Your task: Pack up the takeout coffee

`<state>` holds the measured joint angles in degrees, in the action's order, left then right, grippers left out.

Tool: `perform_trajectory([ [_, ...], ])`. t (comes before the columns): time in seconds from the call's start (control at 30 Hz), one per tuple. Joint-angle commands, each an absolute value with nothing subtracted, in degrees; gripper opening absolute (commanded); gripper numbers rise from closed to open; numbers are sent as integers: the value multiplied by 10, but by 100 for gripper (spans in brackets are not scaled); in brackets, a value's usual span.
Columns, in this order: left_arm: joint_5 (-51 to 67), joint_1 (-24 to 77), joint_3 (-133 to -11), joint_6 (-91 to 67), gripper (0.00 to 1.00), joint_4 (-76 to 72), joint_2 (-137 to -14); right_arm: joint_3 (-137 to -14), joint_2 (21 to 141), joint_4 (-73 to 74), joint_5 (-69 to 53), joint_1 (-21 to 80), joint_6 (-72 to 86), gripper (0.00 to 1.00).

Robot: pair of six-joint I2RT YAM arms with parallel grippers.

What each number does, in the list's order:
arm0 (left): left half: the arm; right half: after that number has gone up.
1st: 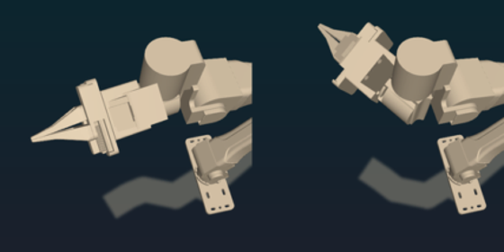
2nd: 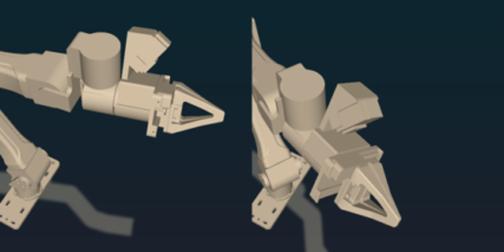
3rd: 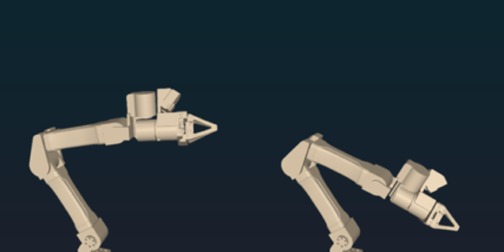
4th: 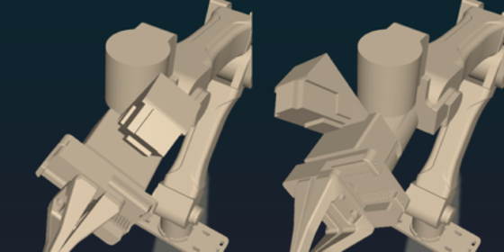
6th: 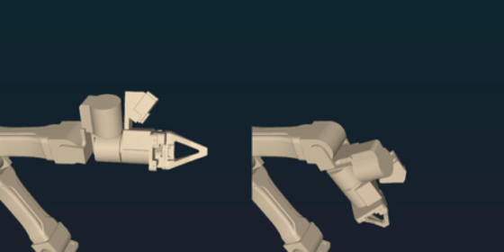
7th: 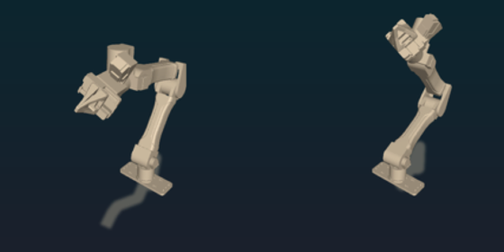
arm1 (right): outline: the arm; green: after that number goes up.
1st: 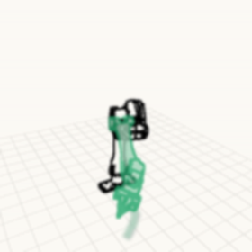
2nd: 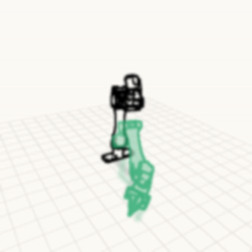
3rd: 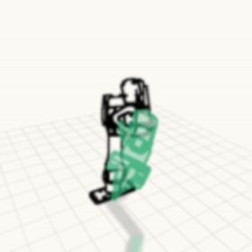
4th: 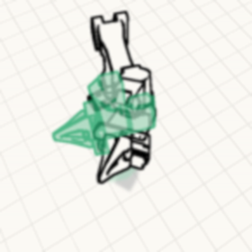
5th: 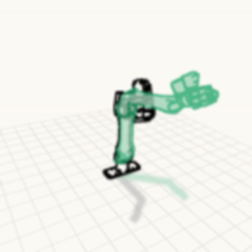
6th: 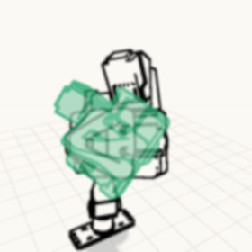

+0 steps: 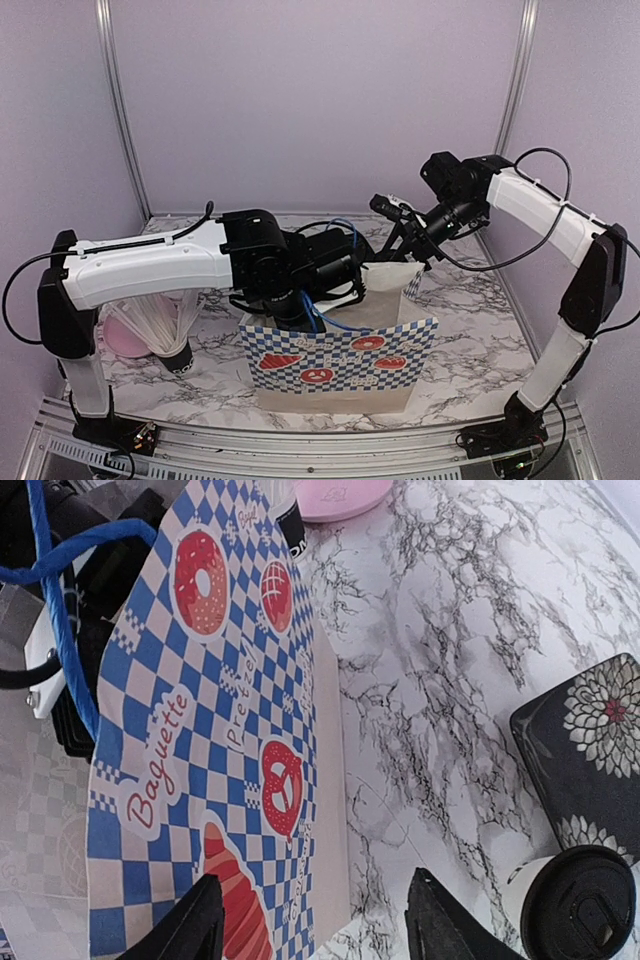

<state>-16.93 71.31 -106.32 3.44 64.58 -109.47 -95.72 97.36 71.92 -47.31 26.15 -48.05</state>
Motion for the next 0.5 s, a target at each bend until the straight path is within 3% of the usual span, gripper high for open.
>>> perform_trajectory([
  [0.0, -140, 716, -1076, 42, 99, 654, -1074, -998, 954, 705, -472, 242, -458, 60],
  [0.3, -133, 723, -1096, 47, 99, 658, -1027, -979, 932, 557, -291, 225, -328, 62],
  [0.47, -144, 723, -1119, 52, 99, 657, -1003, -983, 959, 567, -194, 225, -317, 68],
])
